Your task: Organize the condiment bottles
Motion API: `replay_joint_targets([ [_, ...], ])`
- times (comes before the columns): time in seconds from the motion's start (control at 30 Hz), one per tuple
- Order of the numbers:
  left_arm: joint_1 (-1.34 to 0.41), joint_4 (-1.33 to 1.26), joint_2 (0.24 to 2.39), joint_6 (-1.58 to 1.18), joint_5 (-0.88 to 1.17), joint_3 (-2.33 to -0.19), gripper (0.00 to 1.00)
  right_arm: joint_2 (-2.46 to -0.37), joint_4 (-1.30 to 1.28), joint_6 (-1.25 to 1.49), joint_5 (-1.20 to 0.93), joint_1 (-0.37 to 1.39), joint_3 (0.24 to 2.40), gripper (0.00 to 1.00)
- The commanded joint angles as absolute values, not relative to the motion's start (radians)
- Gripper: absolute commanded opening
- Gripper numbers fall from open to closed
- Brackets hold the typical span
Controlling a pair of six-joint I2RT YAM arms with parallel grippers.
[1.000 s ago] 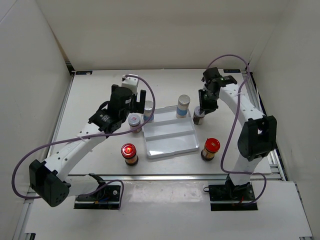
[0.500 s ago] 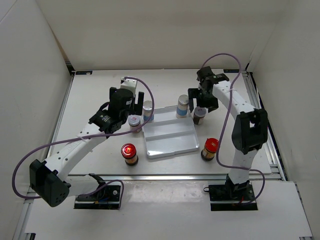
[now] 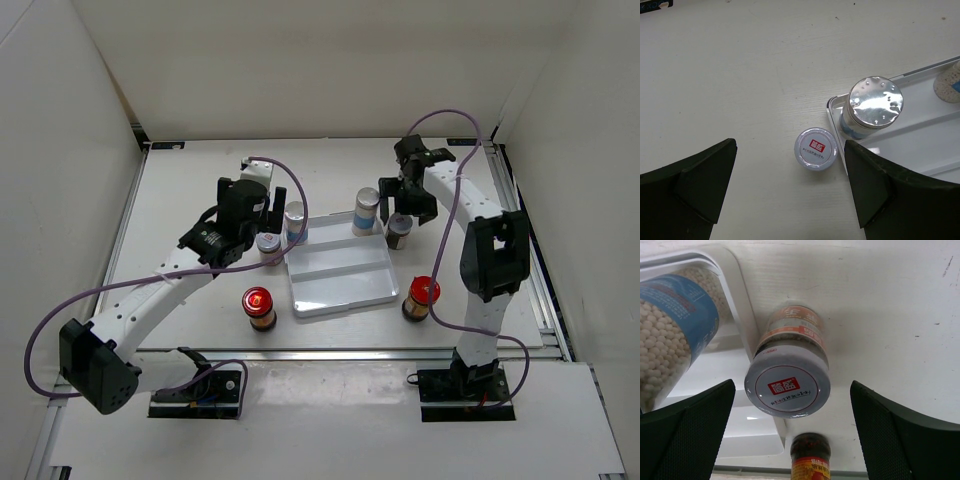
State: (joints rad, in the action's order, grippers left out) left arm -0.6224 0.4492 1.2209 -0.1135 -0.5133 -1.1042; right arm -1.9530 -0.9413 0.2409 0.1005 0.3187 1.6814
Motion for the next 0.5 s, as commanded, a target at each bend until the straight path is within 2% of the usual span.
replay_joint_targets([
  [0.0,-0.626,0.456,1.183,-0.121,-0.538,-1.103,0.99,-1.973,-0.910,0.267,0.110,0.305,1.698,0.99],
  [0.17,-0.626,0.465,1.183,-0.112,-0.538,-1.103,0.99,-1.993,-0.888,0.276,0.089,0.285,1.668,0.94],
  [0.2,-0.626,0.475,1.183,-0.112,-0.538,-1.103,0.99,-2.003,-0.888,0.276,0.078,0.276,1.667,0.88],
  [0.3,-0.626,0.476,1.183,-0.112,-0.538,-1.103,0.99,-2.012,-0.879,0.276,0.069,0.267,1.657,0.82],
  [0.33,-0.626,0.476,1.183,-0.112,-0.538,-1.103,0.99,-2.013,-0.879,0.276,0.069,0.267,1.648,0.73],
  [0.4,-0.626,0.476,1.183,-0.112,-0.538,-1.103,0.99,-2.013,-0.870,0.276,0.069,0.258,1.647,0.62],
  [0.43,-0.626,0.476,1.183,-0.112,-0.538,-1.103,0.99,-2.002,-0.870,0.276,0.069,0.258,1.647,0.50],
  [0.47,-0.626,0.476,1.183,-0.112,-0.538,-1.103,0.99,-2.002,-0.870,0.276,0.069,0.247,1.638,0.44],
])
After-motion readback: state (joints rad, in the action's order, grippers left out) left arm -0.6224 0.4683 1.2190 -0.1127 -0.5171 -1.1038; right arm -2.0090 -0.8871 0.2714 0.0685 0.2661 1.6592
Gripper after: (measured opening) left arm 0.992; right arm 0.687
